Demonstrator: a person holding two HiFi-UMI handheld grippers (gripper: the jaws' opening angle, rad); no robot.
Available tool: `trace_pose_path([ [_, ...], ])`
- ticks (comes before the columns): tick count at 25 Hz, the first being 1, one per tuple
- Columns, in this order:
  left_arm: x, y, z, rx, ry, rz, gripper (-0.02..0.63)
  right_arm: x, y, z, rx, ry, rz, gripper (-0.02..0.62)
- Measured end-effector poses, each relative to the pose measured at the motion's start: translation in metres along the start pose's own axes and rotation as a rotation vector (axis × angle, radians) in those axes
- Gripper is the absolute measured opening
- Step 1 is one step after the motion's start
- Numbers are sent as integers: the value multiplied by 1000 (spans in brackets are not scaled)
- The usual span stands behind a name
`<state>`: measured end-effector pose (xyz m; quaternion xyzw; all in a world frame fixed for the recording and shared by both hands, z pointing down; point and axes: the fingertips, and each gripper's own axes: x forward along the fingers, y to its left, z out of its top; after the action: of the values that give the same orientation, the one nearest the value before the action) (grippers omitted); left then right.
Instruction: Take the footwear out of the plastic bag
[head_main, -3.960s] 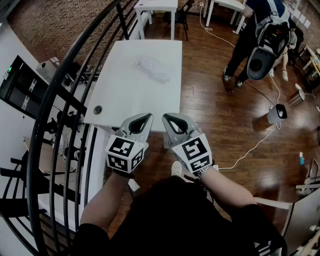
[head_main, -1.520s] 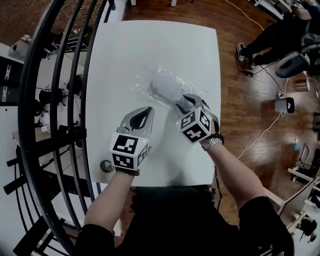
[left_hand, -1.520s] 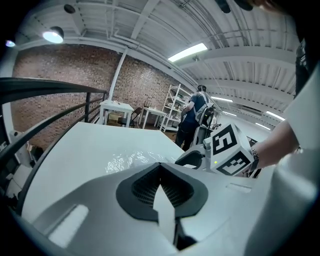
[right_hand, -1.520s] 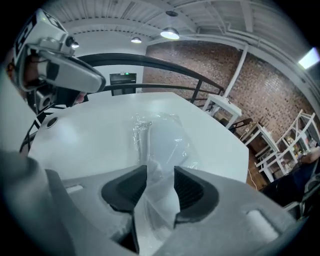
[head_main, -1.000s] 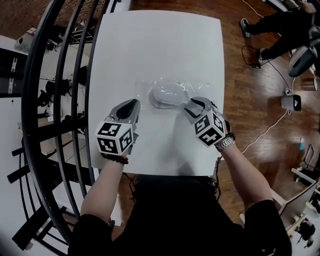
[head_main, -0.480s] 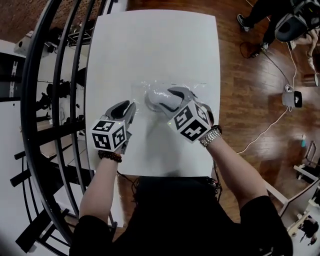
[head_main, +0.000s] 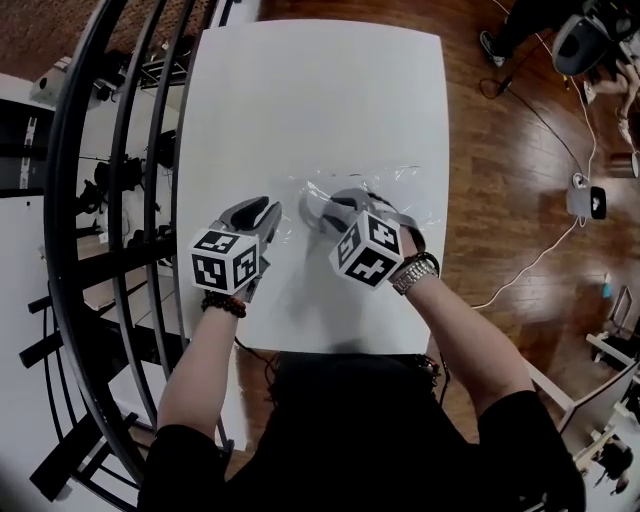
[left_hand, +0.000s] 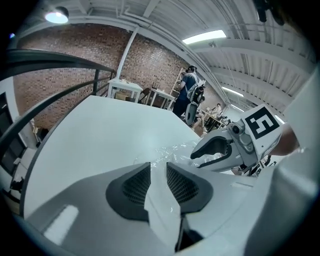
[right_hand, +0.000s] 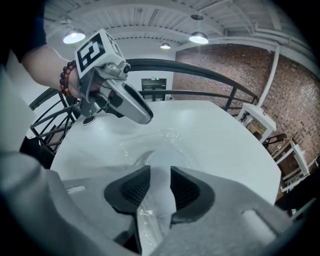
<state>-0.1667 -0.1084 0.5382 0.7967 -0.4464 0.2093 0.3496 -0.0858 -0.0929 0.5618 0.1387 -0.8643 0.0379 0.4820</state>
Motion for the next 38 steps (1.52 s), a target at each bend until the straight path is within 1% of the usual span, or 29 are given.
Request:
trace_pose_path([
  [2,3,-3,-5,1,29,-25,110,-6,0,0,4,-13,-9,73],
  [6,9,-13,-16,6,98,-86,121,-18,-2,-5,14,-31,-32,34],
  [8,12,-15,-23,6,128,-102,121,-18,-1,-7,15,-28,-35,28],
  [9,12,-14,-26,5,135,-103,121,-17,-1,-8,17,-25,-32,31],
  [11,12,-13,-26,3,136,-96,121,-12,0,-8,18,-9,-25,117],
  [12,12,-13,-25,4,133,-93,121,-9,-1,-9,15,5,-21,149],
  [14,12,-15,-23,7,130,-89,121,-2,-3,-12,1,32,-16,152],
  [15,11,-15,-23,9,130,-87,121,-1,-3,-13,-6,40,-17,144],
  [17,10,-16,-22,12,131,-84,121,-4,-3,-13,-16,37,-31,58],
  [19,9,-15,-22,6,126,-83,121,-9,-4,-12,-17,22,-47,15],
  [23,5,-15,-21,-15,126,-100,121,-26,-1,-7,-9,-33,-52,14],
  [25,8,-25,-22,-25,142,-140,118,-33,1,-7,-12,-60,-54,14],
  [27,12,-37,-25,-64,163,-197,118,-37,4,-9,-14,-76,-53,14],
  [29,16,-45,-33,-121,194,-238,125,-38,7,-11,-12,-86,-48,14],
  [33,24,-61,-46,-208,252,-278,194,-44,8,-13,-17,-107,-52,14],
  [38,32,-71,-44,-344,260,-316,244,-55,6,-12,-26,-136,-57,14],
])
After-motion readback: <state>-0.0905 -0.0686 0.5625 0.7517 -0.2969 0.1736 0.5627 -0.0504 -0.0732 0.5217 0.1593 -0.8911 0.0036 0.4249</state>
